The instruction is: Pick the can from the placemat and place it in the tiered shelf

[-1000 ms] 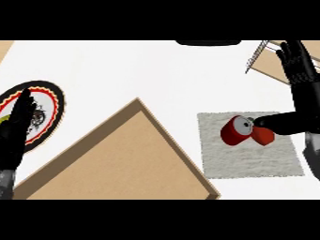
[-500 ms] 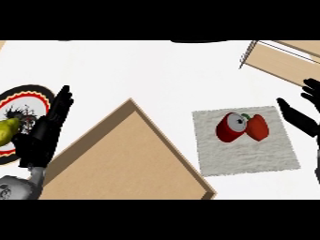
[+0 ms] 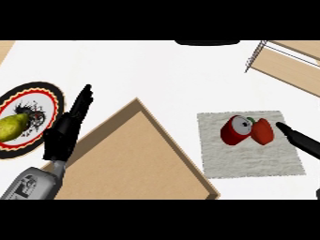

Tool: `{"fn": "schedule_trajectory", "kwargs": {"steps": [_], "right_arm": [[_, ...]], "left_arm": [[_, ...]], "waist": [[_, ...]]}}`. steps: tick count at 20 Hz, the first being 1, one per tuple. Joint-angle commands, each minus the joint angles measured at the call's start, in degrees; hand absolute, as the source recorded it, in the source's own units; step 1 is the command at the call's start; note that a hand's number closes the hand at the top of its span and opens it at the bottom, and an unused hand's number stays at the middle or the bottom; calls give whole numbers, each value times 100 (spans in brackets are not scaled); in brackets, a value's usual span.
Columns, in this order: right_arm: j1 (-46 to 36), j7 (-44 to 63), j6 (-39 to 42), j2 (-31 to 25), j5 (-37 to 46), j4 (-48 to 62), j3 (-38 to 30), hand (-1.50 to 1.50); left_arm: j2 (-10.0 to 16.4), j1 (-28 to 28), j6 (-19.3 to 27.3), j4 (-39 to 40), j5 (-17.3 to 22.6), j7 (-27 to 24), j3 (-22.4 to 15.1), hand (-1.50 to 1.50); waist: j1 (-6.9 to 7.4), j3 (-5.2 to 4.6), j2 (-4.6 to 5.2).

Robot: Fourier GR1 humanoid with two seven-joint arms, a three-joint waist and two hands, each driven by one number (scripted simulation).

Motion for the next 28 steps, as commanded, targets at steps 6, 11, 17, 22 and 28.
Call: {"fn": "schedule_trajectory", "kwargs": {"steps": [6,11,17,22,28], "right_arm": [[91,2510,459,-1364,697,-1682,870,-150],[32,3827,1198,-2358,758,-2292,932,-150],[-446,5433,2077,-3167,1080,-2776,1688,-150],[-1224,6950,2339,-3037,1333,-3318,2033,-150],[-1389,7434,2623,-2281,1947,-3401,2067,-150]], "left_arm": [[-133,-316,-156,275,-61,83,202,0],[-142,41,-180,76,-201,-53,90,0],[-185,-210,-198,-29,-233,254,93,0],[-396,30,-183,86,-343,18,149,0],[-349,-27,-470,-205,-487,398,476,0]], "waist": [[14,-23,-22],[57,-22,-23],[124,-22,-13],[135,-14,-7],[107,-7,-7]]}}
